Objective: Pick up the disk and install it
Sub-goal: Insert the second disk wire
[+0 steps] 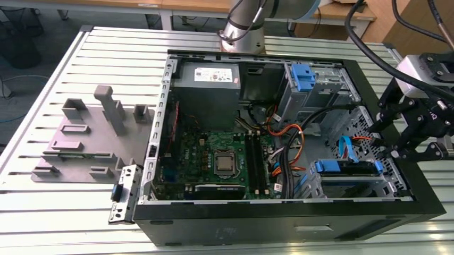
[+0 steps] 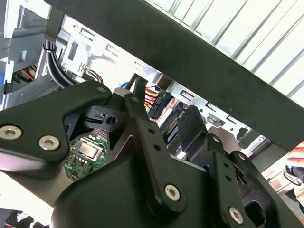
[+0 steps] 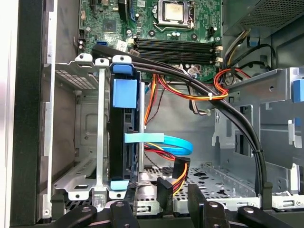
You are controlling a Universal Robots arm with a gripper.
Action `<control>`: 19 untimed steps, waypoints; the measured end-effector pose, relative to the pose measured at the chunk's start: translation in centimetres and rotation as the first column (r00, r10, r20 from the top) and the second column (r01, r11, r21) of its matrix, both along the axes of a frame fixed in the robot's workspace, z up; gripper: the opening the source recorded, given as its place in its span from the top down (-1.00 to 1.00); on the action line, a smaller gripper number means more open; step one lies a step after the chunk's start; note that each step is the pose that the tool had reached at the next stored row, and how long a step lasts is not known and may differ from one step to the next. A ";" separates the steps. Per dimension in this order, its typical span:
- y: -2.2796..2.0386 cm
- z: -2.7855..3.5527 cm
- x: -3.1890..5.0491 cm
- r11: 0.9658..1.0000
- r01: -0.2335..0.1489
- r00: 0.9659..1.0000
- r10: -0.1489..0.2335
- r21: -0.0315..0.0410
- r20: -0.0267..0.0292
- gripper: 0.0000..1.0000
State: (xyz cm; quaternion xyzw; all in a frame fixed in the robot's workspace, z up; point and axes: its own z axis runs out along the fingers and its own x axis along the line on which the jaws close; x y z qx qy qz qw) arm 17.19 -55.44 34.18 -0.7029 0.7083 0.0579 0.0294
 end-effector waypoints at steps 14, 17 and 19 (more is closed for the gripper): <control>0.00 0.00 0.00 1.000 0.000 1.000 0.000 0.004 0.000 0.44; 0.00 -0.01 -0.20 1.000 0.000 1.000 0.000 0.004 0.001 0.44; 0.00 -0.01 -0.72 1.000 0.000 1.000 0.000 0.004 0.004 0.44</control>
